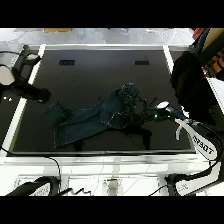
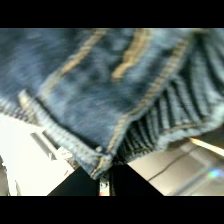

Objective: Fold the clothes and pants, and hang the long-sleeved shirts on hangers.

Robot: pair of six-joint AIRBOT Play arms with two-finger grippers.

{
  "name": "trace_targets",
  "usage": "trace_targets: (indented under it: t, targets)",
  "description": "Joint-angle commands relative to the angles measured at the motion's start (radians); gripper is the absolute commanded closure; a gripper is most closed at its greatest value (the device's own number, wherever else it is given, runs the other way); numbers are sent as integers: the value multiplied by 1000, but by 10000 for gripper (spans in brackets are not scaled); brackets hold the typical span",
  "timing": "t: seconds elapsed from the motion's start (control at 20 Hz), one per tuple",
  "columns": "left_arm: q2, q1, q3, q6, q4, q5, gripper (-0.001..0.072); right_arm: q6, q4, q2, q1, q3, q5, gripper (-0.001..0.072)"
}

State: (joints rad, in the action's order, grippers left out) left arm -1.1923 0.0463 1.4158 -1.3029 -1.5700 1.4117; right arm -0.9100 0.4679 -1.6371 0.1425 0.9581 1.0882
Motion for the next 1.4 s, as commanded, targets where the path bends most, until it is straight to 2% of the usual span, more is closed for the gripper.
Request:
trace_targets:
  t: [0.0,0.15,0.3,0.4,0.45,0.6,0.75,0.9,1.2,1.25,1.35]
  targets:
    - [21,212,-108,56,198,53,293,81,-38,56,0,2,10,670]
    - [80,389,-335,109,378,38,288,91,-37,110,0,2,-16,670]
    - [119,480,-560,204,414,28,276,91,-36,122,1,2,-39,670]
    - [119,491,-676,260,419,0,113,90,-36,122,1,2,-53,669]
    - [119,491,-734,264,420,-48,87,90,-36,122,1,2,-57,670]
    - [118,491,-871,264,468,-183,88,90,-36,122,1,2,-58,670]
    - [106,491,-951,303,520,-226,88,90,-37,122,1,2,-64,670]
    - [100,490,-1002,369,592,-247,99,90,-37,122,1,2,-73,670]
    - [100,491,-1020,369,672,-410,108,90,-38,125,1,2,-77,670]
    - [100,491,-1020,369,692,-436,133,90,-38,125,0,2,-78,669]
    - [100,491,-1020,368,731,-490,304,90,-38,125,0,2,-78,669]
